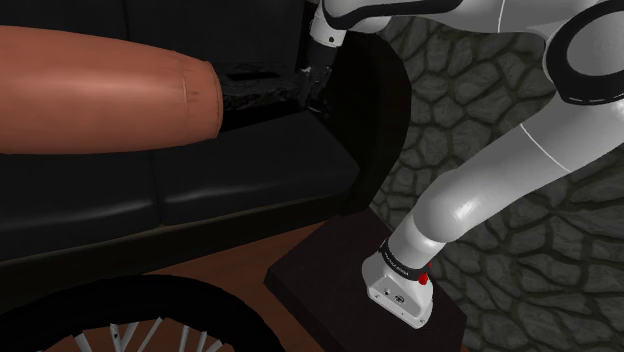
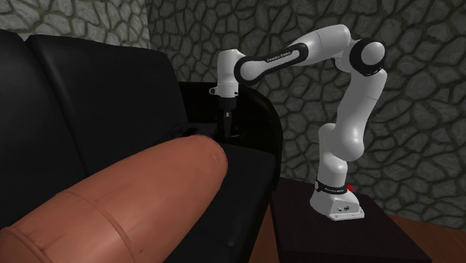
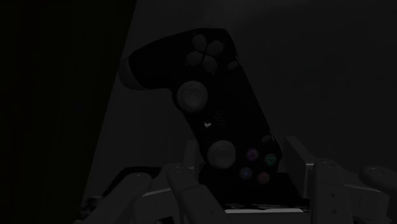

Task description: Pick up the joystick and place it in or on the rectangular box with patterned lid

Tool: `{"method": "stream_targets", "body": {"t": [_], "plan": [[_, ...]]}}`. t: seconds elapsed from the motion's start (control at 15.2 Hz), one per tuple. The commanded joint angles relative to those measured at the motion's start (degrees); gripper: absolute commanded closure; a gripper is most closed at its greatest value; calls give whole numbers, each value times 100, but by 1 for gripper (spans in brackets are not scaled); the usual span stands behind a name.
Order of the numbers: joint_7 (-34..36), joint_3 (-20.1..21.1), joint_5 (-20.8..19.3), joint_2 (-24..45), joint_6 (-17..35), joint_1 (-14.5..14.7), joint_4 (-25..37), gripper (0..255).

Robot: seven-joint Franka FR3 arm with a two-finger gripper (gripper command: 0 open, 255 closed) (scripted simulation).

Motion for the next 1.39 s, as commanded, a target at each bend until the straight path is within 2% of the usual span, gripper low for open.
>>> {"method": "stream_targets", "body": {"t": [0.0, 1.25, 1.32], "plan": [[-14, -7, -1, -22, -167, -5, 144, 255], [-34, -4, 5, 24, -1571, -3, 1594, 255], [25, 34, 13, 236, -1576, 19, 1811, 255]]}}
